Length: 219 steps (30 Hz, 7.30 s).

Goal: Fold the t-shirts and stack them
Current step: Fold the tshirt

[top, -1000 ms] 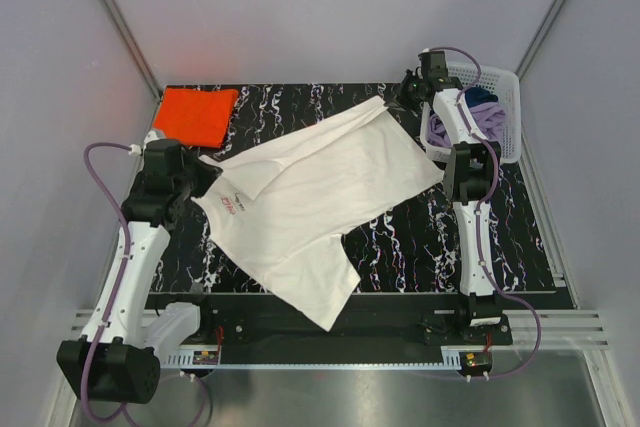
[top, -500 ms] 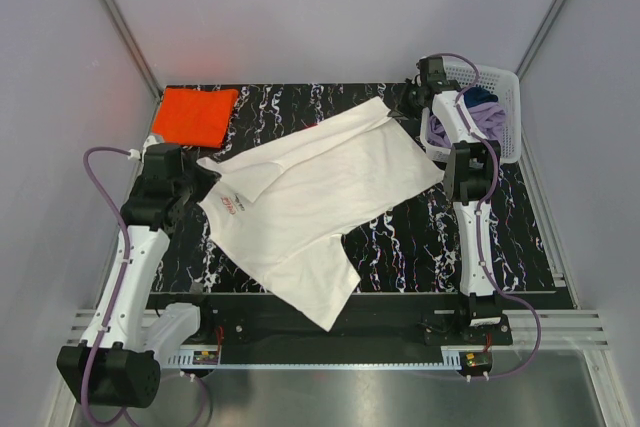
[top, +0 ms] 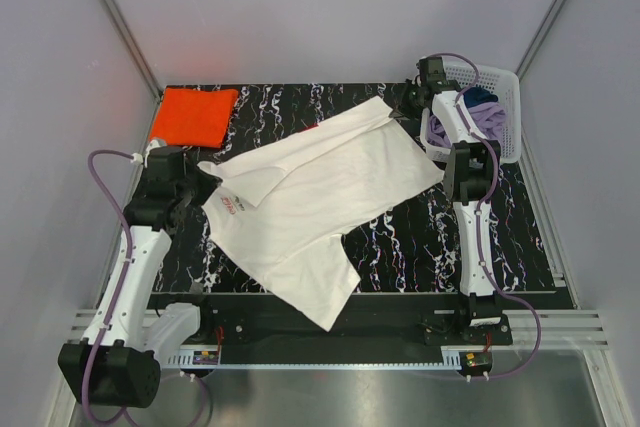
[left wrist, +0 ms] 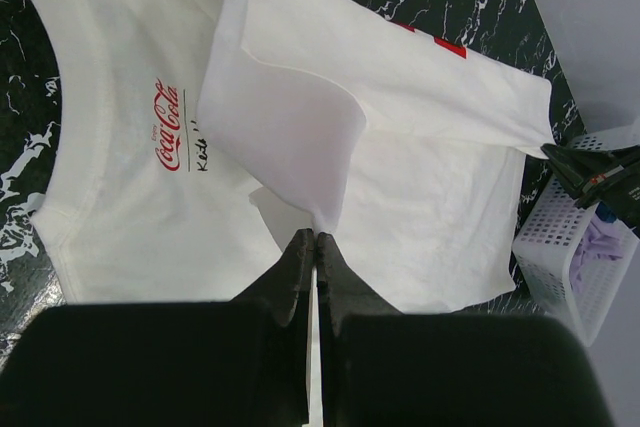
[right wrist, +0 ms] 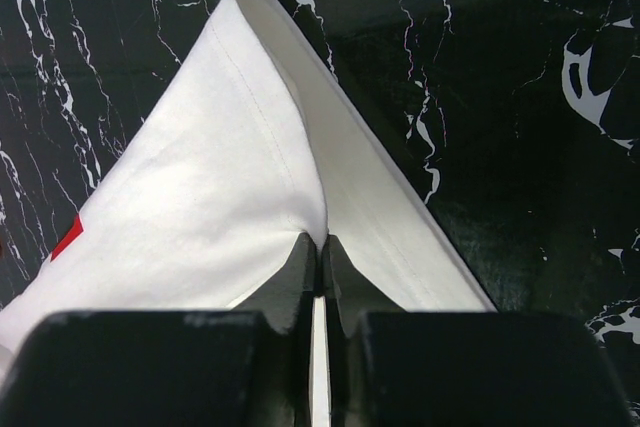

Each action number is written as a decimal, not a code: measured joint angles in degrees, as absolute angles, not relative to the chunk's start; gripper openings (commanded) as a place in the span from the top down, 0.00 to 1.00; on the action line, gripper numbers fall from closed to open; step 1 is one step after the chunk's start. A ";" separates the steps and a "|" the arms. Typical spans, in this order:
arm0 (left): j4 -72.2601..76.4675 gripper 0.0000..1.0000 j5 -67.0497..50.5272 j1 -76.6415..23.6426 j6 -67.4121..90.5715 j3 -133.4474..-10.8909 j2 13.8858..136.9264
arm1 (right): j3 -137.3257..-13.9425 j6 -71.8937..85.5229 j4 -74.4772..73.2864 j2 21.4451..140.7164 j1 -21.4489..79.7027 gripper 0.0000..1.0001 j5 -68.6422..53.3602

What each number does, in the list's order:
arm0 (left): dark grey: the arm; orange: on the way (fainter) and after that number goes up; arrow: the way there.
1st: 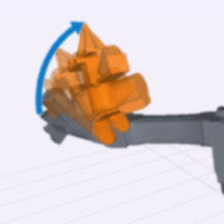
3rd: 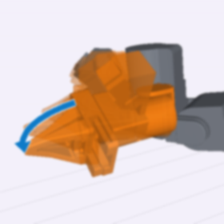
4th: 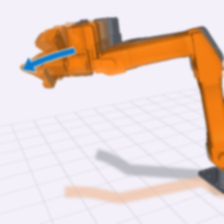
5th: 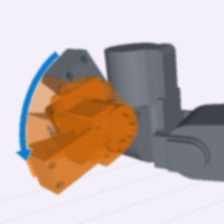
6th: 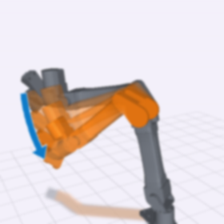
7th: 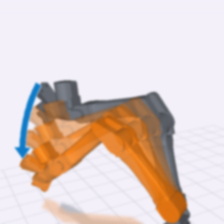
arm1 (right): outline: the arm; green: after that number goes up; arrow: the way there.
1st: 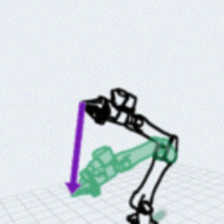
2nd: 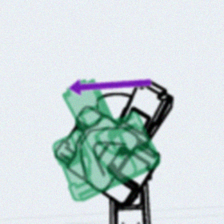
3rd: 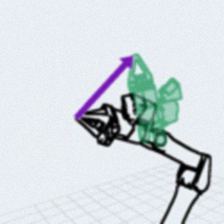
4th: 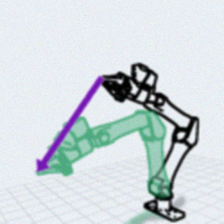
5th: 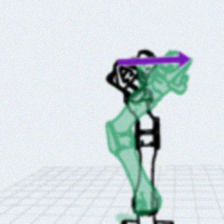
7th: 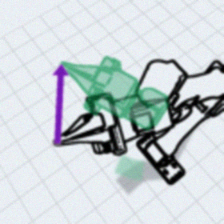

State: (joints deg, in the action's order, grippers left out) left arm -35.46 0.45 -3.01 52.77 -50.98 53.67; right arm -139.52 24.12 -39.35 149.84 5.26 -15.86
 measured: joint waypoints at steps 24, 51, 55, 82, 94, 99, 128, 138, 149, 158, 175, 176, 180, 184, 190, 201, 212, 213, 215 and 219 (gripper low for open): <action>-36.67 1.00 2.17 -3.01 51.94 -50.59 53.76 | -139.59 23.27 -39.77 150.19 6.07 0.88 -15.44; -28.82 0.69 4.27 7.27 42.57 -52.38 72.05 | -142.43 20.62 -34.20 149.51 12.51 0.46 -12.97; -25.43 0.65 2.33 9.63 41.28 -54.76 79.20 | -141.93 22.72 -33.63 149.51 15.09 0.53 -15.16; -19.38 0.69 -4.12 15.00 41.67 -63.96 99.92 | -141.91 27.42 -29.89 151.11 14.87 0.55 -17.23; -19.42 0.84 -3.81 18.20 40.16 -61.93 100.82 | -141.97 40.07 -21.41 157.53 10.57 0.65 -20.62; -19.64 0.86 -3.25 19.62 38.79 -61.47 101.84 | -142.15 43.88 -19.66 159.35 8.58 0.65 -20.71; -21.96 0.62 -4.91 10.92 35.22 -57.21 81.06 | -142.47 36.49 -30.30 148.83 7.60 0.53 -21.71; -23.75 0.44 -9.39 1.93 35.55 -51.42 78.41 | -114.48 39.79 -24.93 128.92 23.29 0.52 -28.56; -32.25 0.37 -2.42 -9.72 33.19 -46.41 74.94 | -83.59 41.45 -20.27 113.32 31.86 0.52 -33.82; -34.50 0.47 0.49 -10.09 29.93 -48.29 83.46 | -80.79 43.24 -15.09 111.48 38.61 0.54 -36.95; -36.25 0.89 3.73 -5.21 23.83 -54.81 86.91 | -89.21 52.56 -5.26 125.86 43.07 0.72 -43.77; -36.25 0.89 3.73 -4.56 23.49 -55.02 87.70 | -89.78 53.08 -5.19 126.52 43.22 0.72 -44.03; -36.10 0.89 3.73 -2.35 22.22 -55.77 90.06 | -92.47 54.89 -4.49 128.77 43.31 0.75 -44.25; -35.88 0.88 3.70 -0.97 21.28 -57.91 91.26 | -95.64 57.17 -4.03 131.24 43.33 0.76 -44.16; -34.79 0.87 3.31 -0.51 20.97 -59.24 92.47 | -98.13 61.36 -3.77 134.47 43.40 0.65 -42.24; -34.37 0.87 2.74 -0.51 20.97 -59.22 92.79 | -101.03 62.94 -4.47 139.15 44.71 0.64 -38.13; -34.20 0.87 2.22 -0.51 20.97 -59.13 92.79 | -102.45 63.81 -6.55 140.68 45.06 0.66 -34.63; -34.17 0.87 2.15 -0.51 20.97 -59.11 92.77 | -102.94 63.99 -6.72 140.92 45.08 0.67 -34.37; -34.15 0.87 2.13 -0.51 20.97 -59.11 92.77 | -104.12 64.36 -6.74 141.62 45.08 0.69 -33.87; -34.13 0.88 2.11 -0.51 20.97 -59.11 92.75 | -105.45 65.01 -7.11 142.50 45.08 0.69 -33.56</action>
